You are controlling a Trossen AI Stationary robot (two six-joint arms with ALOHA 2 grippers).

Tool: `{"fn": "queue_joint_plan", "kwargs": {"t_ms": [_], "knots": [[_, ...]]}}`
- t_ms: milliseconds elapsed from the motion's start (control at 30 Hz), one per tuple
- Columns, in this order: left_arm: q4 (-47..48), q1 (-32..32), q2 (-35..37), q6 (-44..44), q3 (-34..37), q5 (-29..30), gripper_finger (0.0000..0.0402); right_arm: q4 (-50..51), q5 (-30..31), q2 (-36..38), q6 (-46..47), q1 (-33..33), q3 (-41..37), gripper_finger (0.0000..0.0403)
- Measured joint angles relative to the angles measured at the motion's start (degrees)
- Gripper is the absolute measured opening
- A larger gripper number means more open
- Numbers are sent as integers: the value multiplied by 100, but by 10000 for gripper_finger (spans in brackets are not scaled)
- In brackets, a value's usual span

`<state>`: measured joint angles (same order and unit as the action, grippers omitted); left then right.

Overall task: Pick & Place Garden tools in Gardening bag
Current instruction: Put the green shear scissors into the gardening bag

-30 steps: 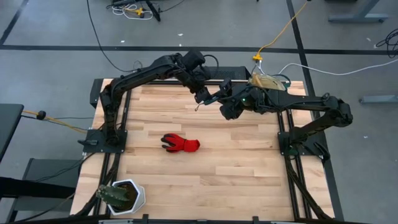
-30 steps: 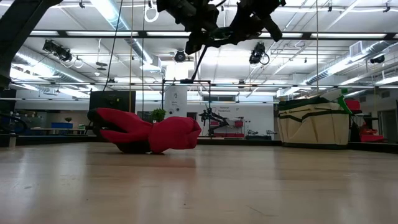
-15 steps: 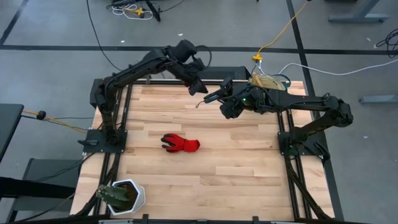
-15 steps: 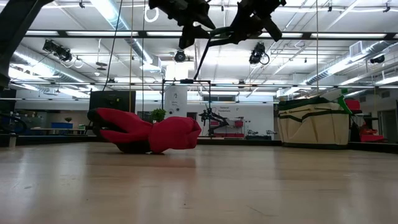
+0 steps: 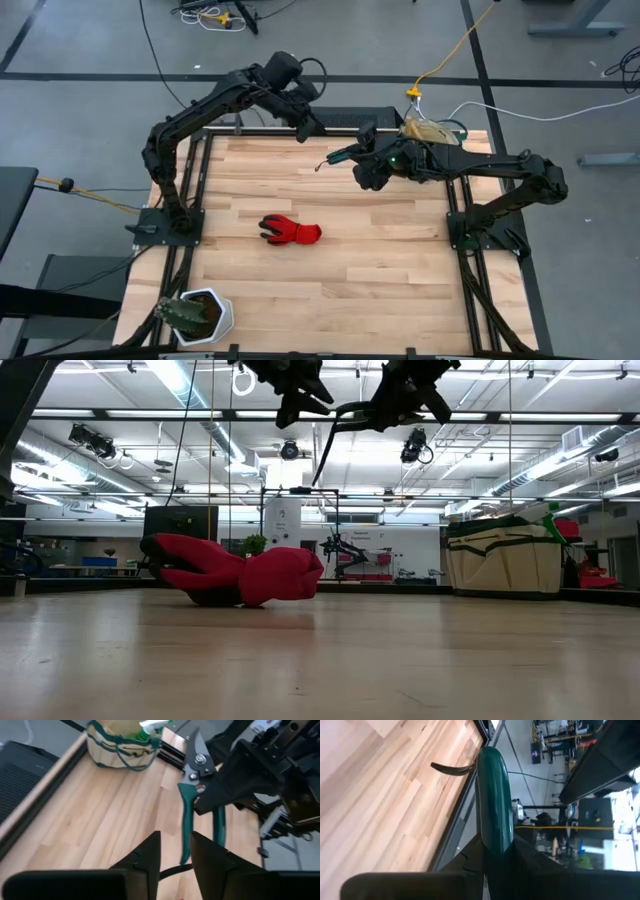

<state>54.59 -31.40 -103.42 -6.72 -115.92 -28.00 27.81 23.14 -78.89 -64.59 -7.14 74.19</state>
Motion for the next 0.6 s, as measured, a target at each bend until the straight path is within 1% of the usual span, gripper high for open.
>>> {"fn": "queue_joint_plan", "kwargs": {"t_ms": [67, 200, 400, 467, 600], "knots": [[-22, 9, 22, 30, 0, 145, 91, 0, -21, 0, 247, 0, 0, 53], [-77, 23, 80, 135, 4, 235, 56, 0, -18, 2, 585, 0, 0, 54], [-143, 52, 127, 148, 4, 195, 10, -129, -11, 2, 713, 0, 2, 54], [-146, 52, 127, 148, 4, 175, 5, -175, -9, 2, 712, 0, 2, 54], [-144, 65, 127, 149, 4, 174, 9, -193, -5, 4, 712, 0, 2, 54]]}}
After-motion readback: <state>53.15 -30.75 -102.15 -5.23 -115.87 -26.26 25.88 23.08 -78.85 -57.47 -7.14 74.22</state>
